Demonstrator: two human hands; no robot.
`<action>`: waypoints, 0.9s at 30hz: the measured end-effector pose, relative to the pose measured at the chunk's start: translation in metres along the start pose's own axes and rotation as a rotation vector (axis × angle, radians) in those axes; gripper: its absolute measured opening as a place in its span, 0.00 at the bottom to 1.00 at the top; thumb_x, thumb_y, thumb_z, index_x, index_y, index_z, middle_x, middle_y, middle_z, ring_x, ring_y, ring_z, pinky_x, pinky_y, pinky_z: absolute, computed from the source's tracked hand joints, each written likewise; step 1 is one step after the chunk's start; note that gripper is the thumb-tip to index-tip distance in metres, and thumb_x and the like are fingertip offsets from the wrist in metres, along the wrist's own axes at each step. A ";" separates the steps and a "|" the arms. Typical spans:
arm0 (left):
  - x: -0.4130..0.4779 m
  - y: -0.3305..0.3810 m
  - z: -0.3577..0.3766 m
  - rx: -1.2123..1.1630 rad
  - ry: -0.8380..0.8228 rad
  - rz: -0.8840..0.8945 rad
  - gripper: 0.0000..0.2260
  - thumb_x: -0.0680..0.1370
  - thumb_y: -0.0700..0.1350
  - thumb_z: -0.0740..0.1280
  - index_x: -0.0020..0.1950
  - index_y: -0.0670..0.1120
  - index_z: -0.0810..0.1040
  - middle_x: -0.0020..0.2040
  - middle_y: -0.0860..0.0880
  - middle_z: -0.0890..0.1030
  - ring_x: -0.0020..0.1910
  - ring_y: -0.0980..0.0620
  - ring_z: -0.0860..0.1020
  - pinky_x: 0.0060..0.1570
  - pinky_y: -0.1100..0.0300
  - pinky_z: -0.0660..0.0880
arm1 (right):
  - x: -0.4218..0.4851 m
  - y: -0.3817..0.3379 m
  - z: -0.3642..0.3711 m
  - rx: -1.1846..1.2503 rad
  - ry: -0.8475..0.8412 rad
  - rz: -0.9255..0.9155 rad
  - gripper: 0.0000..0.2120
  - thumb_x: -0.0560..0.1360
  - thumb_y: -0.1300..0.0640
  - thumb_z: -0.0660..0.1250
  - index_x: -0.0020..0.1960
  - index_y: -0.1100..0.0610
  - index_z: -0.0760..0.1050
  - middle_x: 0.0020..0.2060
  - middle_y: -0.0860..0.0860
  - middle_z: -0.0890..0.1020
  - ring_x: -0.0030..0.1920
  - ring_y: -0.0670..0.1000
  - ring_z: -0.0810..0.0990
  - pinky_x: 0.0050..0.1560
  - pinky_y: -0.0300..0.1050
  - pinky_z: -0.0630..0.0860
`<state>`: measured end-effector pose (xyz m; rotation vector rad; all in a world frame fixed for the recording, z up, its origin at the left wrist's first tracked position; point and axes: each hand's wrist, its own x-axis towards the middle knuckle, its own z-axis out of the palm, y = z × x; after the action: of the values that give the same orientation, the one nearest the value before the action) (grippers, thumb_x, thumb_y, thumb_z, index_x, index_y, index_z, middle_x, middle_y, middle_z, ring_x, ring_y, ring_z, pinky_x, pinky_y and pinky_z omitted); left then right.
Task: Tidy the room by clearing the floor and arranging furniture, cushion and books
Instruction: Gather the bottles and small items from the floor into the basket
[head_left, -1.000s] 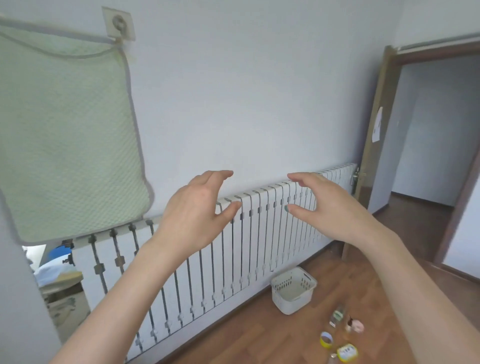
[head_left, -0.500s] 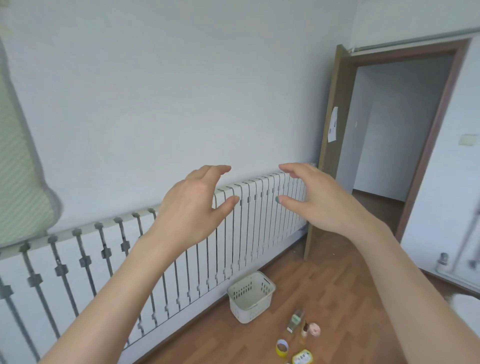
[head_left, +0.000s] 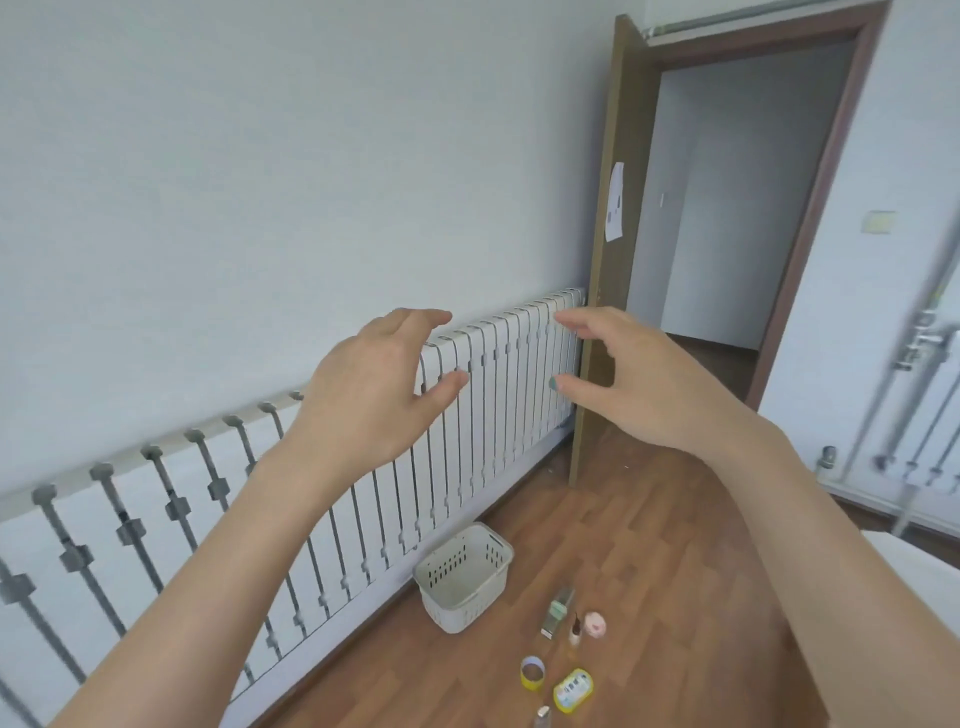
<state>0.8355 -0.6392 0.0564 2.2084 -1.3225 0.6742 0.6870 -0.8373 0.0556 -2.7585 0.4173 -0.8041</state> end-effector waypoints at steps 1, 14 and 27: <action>0.008 -0.002 0.009 -0.008 0.001 0.013 0.23 0.78 0.58 0.62 0.71 0.52 0.67 0.68 0.57 0.71 0.55 0.51 0.76 0.50 0.59 0.67 | 0.005 0.007 0.002 -0.003 -0.004 0.013 0.29 0.77 0.43 0.66 0.75 0.44 0.61 0.71 0.40 0.68 0.69 0.41 0.68 0.64 0.36 0.62; 0.157 -0.068 0.157 -0.150 -0.039 0.173 0.23 0.77 0.57 0.63 0.70 0.51 0.69 0.66 0.54 0.72 0.63 0.53 0.72 0.56 0.58 0.68 | 0.128 0.106 0.059 -0.071 -0.025 0.231 0.29 0.77 0.46 0.67 0.75 0.46 0.62 0.72 0.41 0.67 0.70 0.43 0.68 0.70 0.43 0.66; 0.233 -0.119 0.241 -0.192 -0.087 0.216 0.22 0.76 0.56 0.65 0.68 0.50 0.70 0.66 0.54 0.73 0.64 0.52 0.71 0.58 0.59 0.67 | 0.201 0.159 0.121 -0.093 -0.040 0.314 0.29 0.77 0.45 0.67 0.75 0.47 0.62 0.72 0.43 0.68 0.69 0.44 0.69 0.68 0.41 0.67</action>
<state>1.0789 -0.8927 0.0010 1.9802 -1.6151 0.5071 0.8833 -1.0348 0.0058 -2.6874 0.8723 -0.6641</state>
